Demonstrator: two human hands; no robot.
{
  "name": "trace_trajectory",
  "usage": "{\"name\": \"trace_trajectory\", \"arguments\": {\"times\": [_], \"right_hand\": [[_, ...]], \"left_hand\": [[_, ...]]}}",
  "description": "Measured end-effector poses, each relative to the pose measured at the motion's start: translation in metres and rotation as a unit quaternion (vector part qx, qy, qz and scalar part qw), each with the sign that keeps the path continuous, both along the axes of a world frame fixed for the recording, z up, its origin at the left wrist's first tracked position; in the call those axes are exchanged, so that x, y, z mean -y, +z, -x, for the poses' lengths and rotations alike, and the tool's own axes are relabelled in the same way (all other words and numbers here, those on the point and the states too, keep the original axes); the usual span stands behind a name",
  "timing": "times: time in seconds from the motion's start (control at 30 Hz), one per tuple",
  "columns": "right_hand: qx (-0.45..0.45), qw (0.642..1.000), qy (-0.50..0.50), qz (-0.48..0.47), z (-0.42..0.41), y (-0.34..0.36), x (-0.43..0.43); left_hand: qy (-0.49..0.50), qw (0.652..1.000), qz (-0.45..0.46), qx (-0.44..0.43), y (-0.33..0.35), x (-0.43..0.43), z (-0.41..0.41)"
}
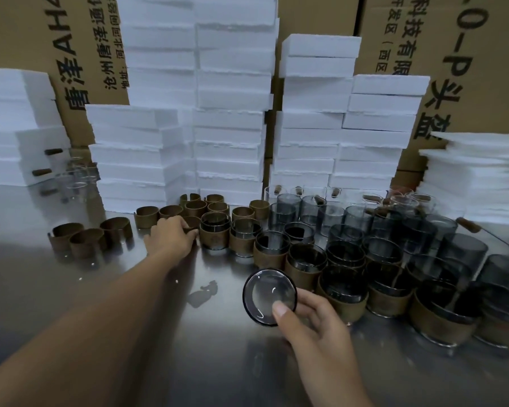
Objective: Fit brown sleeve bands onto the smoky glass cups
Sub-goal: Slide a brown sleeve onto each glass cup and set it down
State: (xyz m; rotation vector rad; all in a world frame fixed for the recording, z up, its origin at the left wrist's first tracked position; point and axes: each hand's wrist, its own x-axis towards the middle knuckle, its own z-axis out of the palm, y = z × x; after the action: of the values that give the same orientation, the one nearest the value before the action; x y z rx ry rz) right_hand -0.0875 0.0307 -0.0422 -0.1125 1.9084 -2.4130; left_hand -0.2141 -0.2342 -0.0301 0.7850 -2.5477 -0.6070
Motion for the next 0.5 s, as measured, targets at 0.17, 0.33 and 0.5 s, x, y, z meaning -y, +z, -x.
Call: {"name": "trace_trajectory", "arguments": {"times": [0.17, 0.33, 0.5], "right_hand": [[-0.028, 0.999, 0.008, -0.019, -0.003, 0.004, 0.0], [-0.008, 1.0, 0.0, -0.012, -0.004, 0.005, -0.002], [0.01, 1.0, 0.0, 0.013, -0.005, 0.011, -0.003]], "left_hand": [[0.0, 0.996, -0.044, -0.082, -0.002, -0.016, -0.032], [-0.067, 0.96, -0.104, -0.252, 0.018, -0.053, -0.08], [-0.264, 0.889, -0.175, -0.331, 0.032, -0.118, -0.144]]}}
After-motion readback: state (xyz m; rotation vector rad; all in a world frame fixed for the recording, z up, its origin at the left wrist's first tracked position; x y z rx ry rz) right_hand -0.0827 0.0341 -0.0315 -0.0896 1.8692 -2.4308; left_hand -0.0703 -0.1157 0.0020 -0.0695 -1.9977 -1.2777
